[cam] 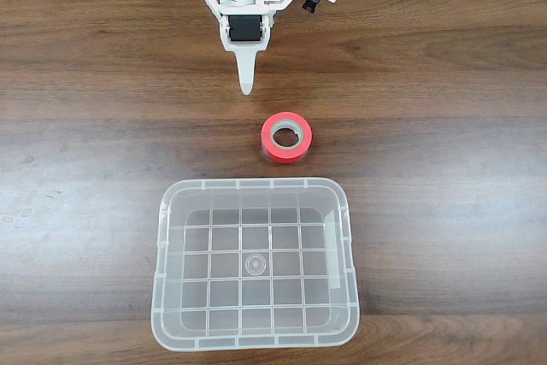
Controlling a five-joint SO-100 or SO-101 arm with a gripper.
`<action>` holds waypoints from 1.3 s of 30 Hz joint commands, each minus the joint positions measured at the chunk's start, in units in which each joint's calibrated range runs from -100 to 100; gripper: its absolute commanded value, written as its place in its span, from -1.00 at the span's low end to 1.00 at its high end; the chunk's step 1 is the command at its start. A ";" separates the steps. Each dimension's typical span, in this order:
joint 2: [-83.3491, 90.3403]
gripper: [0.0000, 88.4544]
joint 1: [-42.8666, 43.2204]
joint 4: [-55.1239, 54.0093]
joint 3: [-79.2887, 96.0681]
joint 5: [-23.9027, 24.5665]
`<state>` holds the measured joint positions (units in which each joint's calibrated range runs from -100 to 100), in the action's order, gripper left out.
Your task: Grab the tape and place it in the box.
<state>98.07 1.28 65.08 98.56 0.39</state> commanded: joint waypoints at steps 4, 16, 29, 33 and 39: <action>0.72 -0.97 -0.47 0.07 -0.75 0.45; 0.72 -0.97 -0.47 0.07 -0.75 0.45; 0.72 -0.97 -0.18 -0.36 -0.83 0.29; 0.64 -0.97 -0.25 0.24 -5.65 0.03; -0.41 -0.97 2.75 0.67 -14.94 -0.02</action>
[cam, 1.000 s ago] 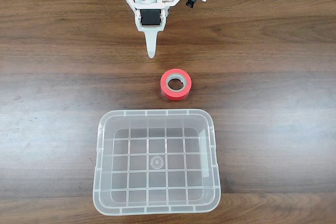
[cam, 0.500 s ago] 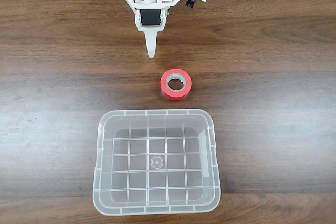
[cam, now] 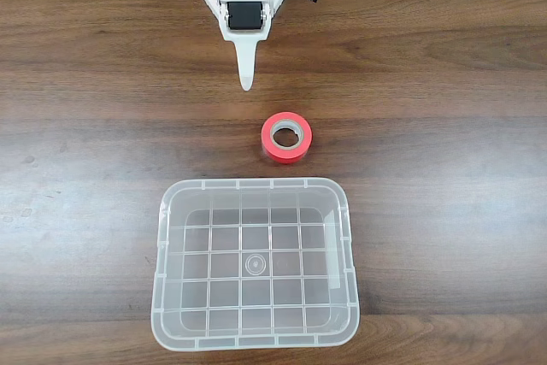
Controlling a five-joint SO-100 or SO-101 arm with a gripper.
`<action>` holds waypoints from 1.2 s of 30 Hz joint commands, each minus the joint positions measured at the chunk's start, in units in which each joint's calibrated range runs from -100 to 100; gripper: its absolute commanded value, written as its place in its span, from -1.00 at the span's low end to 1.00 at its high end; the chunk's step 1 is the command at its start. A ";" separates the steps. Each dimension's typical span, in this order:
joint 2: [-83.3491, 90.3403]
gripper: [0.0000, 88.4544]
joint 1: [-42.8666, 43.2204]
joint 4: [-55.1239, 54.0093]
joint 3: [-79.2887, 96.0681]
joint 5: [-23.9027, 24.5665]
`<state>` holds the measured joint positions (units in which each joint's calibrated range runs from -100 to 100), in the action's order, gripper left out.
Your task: Grab the tape and place it in the box.
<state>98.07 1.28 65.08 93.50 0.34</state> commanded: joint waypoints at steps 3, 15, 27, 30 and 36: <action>-1.45 -0.97 5.38 0.67 -13.13 0.03; -38.54 -0.97 5.89 1.61 -41.60 0.14; -70.32 -0.97 6.84 7.52 -63.15 -4.24; -73.78 -0.97 7.79 4.26 -62.45 -4.08; -80.05 -0.97 7.87 -3.78 -56.66 -4.29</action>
<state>21.05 9.24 67.37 35.92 -3.52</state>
